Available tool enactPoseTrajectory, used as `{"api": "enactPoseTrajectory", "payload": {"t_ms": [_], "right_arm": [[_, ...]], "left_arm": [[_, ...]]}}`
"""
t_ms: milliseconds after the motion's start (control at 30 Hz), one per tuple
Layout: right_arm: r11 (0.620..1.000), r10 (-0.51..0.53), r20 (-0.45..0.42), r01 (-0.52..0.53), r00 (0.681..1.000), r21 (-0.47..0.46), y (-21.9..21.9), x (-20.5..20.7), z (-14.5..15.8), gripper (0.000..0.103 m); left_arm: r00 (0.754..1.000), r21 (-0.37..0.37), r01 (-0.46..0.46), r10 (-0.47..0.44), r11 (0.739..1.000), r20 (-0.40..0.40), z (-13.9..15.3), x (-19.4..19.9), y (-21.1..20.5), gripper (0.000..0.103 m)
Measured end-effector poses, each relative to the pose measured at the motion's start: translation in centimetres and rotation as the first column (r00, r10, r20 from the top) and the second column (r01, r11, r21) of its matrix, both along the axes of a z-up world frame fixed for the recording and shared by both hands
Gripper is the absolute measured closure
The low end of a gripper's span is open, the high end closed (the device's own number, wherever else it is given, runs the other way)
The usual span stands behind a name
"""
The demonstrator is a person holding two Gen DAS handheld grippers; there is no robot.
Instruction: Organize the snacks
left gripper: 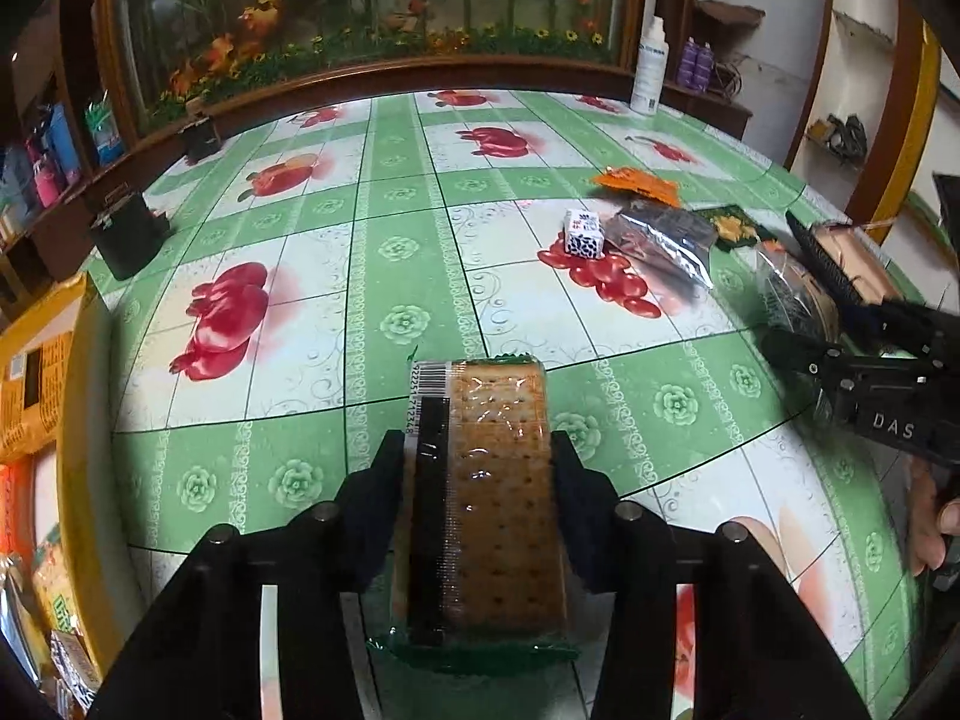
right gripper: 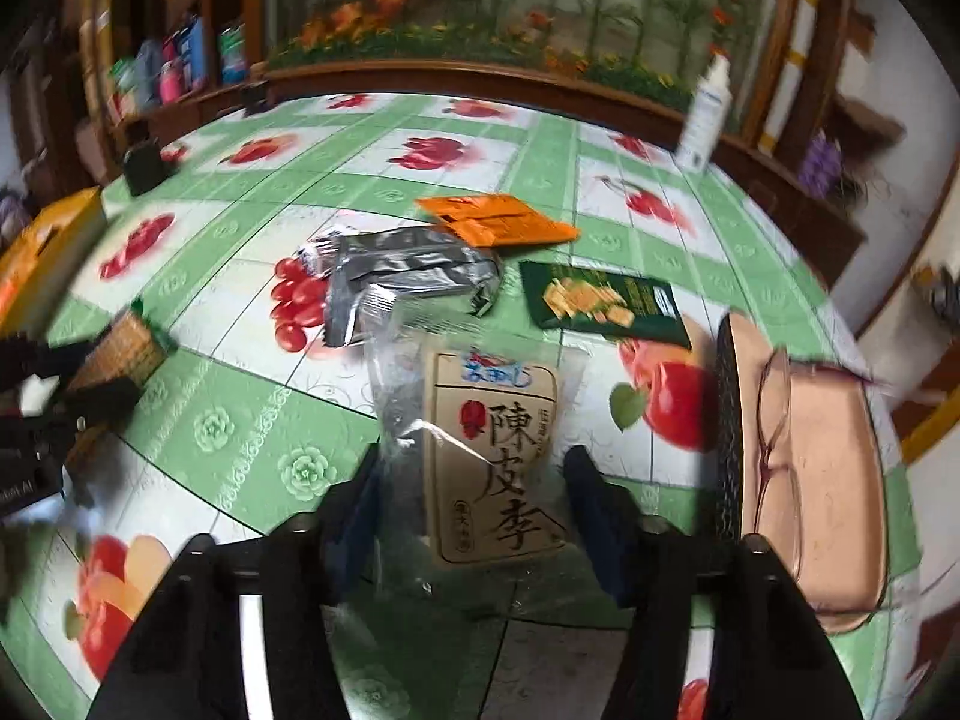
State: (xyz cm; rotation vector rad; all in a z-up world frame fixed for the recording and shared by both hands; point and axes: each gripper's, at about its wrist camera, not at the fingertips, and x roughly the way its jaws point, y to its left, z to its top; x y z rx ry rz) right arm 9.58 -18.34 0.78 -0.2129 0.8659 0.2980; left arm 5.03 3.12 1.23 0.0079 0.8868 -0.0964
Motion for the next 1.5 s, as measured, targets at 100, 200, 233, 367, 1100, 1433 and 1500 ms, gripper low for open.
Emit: {"api": "enactPoseTrajectory", "payload": {"t_ms": [100,200,233,367,1100,1433,1500], "right_arm": [[0.997,-0.019,-0.013,0.020,1.000,0.076,-0.6,0.0,0.4,0.045],[0.986,0.004,-0.008,-0.003,1.000,0.169,-0.2,-0.9,1.2,0.045],[0.982,0.021,-0.003,-0.020,1.000,0.190,0.3,-1.3,1.4,0.045],[0.974,0.075,0.020,-0.078,0.997,0.212,2.9,-2.5,1.8,0.044],[0.983,0.097,-0.020,-0.092,0.995,0.162,4.7,-2.4,0.2,0.044],[0.980,0.108,-0.022,-0.103,0.994,0.172,5.0,-2.5,0.2,0.044],[0.979,0.119,-0.021,-0.114,0.993,0.172,5.3,-2.6,0.2,0.044]], "left_arm": [[1.000,-0.021,-0.005,0.005,1.000,0.001,0.1,0.1,0.4,0.058],[1.000,-0.035,-0.011,0.011,0.999,0.002,0.0,0.1,0.6,0.058],[1.000,-0.038,-0.012,0.013,0.999,0.002,0.0,0.0,0.7,0.058],[1.000,-0.040,-0.023,0.023,0.999,0.004,0.0,0.1,0.9,0.058],[0.998,-0.030,-0.055,0.056,0.998,0.041,0.8,-0.2,1.4,0.058],[0.997,-0.015,-0.060,0.060,0.998,0.048,0.7,-0.1,1.3,0.058],[0.997,-0.009,-0.062,0.063,0.998,0.050,0.7,-0.1,1.4,0.058]]}}
